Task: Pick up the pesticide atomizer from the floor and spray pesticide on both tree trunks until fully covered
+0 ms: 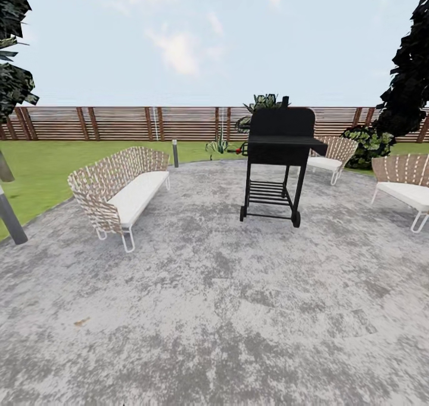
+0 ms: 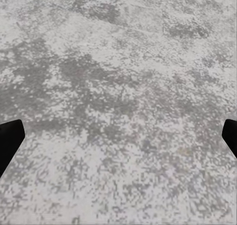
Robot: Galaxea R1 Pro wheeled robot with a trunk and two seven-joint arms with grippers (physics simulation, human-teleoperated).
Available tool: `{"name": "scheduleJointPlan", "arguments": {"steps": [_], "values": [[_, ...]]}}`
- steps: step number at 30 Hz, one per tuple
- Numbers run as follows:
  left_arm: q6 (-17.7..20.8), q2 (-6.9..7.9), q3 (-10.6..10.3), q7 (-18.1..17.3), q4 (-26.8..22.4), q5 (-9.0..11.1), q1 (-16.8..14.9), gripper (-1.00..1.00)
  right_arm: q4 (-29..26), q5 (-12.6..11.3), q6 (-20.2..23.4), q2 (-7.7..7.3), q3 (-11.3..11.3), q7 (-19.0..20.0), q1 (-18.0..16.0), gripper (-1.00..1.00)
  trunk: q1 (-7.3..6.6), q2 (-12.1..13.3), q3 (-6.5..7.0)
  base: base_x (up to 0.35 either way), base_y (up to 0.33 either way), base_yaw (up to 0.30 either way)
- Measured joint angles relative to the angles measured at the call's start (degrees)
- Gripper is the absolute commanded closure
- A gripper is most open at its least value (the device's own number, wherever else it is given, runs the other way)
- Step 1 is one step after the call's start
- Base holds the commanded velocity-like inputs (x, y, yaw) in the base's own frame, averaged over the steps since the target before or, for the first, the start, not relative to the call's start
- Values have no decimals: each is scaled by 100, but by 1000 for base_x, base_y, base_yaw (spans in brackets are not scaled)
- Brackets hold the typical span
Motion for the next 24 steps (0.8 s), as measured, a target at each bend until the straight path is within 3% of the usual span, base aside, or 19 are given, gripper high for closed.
{"name": "scheduleJointPlan", "arguments": {"steps": [24], "values": [[0, 0, 1, 3, 0, 0, 3, -100, 20, 8, -180, 0, 21, 0, 0, -100, 527, -963, -431, 0, 0, 0]]}}
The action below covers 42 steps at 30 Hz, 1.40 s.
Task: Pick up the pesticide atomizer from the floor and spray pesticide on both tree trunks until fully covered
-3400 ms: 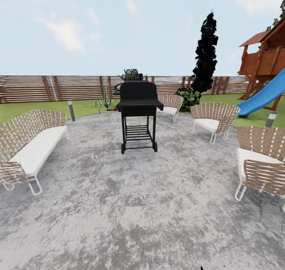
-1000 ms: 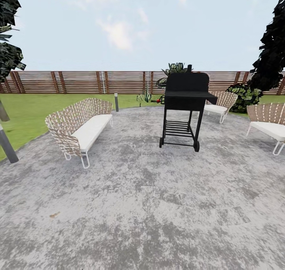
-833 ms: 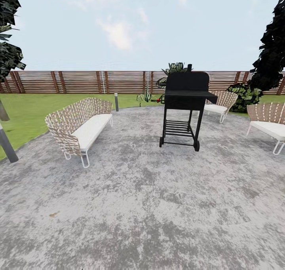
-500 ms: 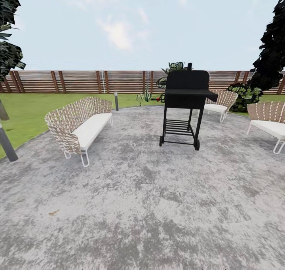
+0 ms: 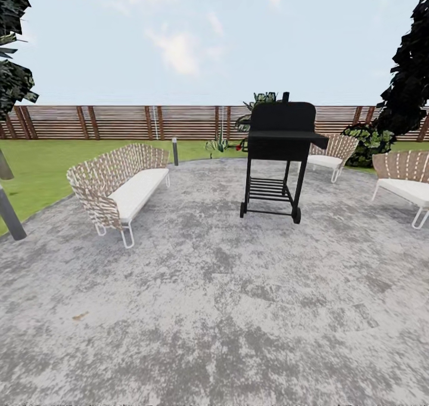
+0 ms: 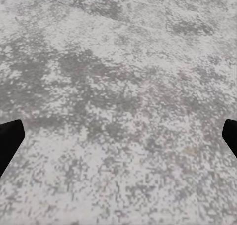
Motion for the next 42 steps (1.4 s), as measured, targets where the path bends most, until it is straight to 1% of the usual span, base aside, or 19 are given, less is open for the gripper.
{"name": "scheduleJointPlan", "arguments": {"steps": [11, 15, 26, 33, 42], "values": [[0, 0, 6, 2, 0, 0, -3, -100, -1, 0, -5, 0, 10, 12, 0, -100, 242, -441, -198, 0, 0, 0], [0, 0, 6, 5, 0, 0, -3, -100, -3, 0, 0, 3, 10, 14, 0, -100, 330, -602, -292, 0, 0, 0], [-5, 5, 3, -2, 0, -4, -5, -100, 0, 0, 3, 1, 1, 9, 0, -100, 330, -603, -391, 27, 7, 0], [8, 1, 8, -1, 0, 0, -2, -100, -4, 0, 3, 5, 1, 9, 0, -100, 330, -603, -441, 283, 103, 0], [5, -1, 6, 1, 0, 0, -4, -100, 0, 2, 0, 8, 24, 16, 0, -100, 330, -603, -449, 315, 119, 0]]}}
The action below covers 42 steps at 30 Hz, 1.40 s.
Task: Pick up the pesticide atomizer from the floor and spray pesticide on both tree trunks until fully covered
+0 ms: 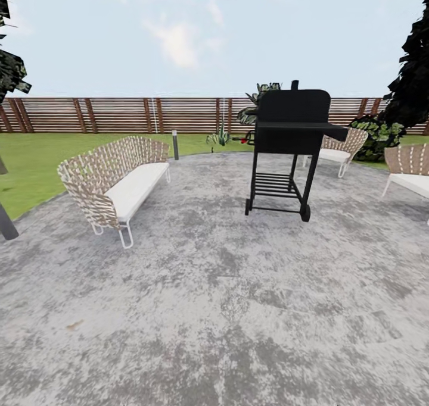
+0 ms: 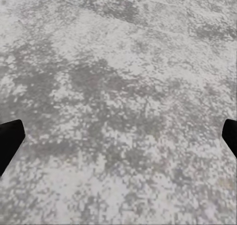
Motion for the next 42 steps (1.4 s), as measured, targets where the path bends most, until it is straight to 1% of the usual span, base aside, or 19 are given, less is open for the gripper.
{"name": "scheduleJointPlan", "arguments": {"steps": [11, 15, 21, 32, 42], "values": [[-3, 1, -6, -3, -7, -12, 1, -100, -38, -11, 3, -19, -47, -14, 0, -100, 0, 0, 0, 323, 94, 0], [2, -6, -9, -7, -2, -28, -1, -100, -21, -10, 3, -35, -50, -14, 0, -100, 0, 0, 0, 336, 13, 0], [3, -7, -16, -12, 0, -42, -1, -100, -5, -3, -5, -4, -4, 15, 0, -100, 0, 0, 0, 338, 2, 0], [7, -8, -49, -36, 0, -36, -1, -100, -10, -10, -6, 0, -2, 8, 0, -100, 0, 0, 0, 339, 0, 0], [3, -8, -17, -13, 0, -34, -2, -100, 2, 0, -8, 1, 0, -7, 0, -100, 0, 0, 0, 339, 0, 0]]}}
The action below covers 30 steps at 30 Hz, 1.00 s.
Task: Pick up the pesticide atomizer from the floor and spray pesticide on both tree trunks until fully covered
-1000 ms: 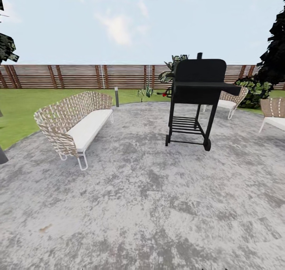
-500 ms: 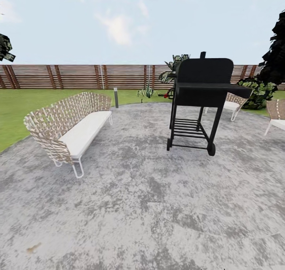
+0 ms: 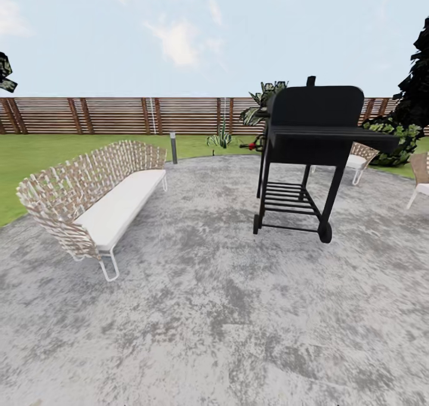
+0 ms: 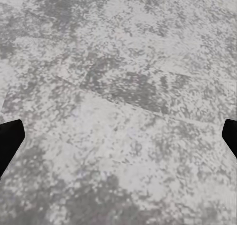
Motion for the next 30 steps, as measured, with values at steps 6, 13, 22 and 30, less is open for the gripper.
{"name": "scheduleJointPlan", "arguments": {"steps": [6, 13, 22, 30], "values": [[0, 0, 0, 0, 0, -6, 1, -100, 7, 7, 0, 4, -3, 0, 0, -100, 0, 0, 0, 340, 0, 0], [0, 0, 1, 0, 0, -9, 2, -100, 7, 7, 1, 3, 1, 0, 0, -100, 0, 0, 0, 340, 0, 0], [0, 0, -6, 0, 8, -10, -1, -100, 7, 7, 0, 3, 2, 0, 0, -100, 0, 0, 0, 340, 0, 0], [0, 0, -15, 0, 9, -10, 1, -100, 7, 7, 1, 4, 0, 0, 0, -100, 0, 0, 0, 339, 0, 0]]}}
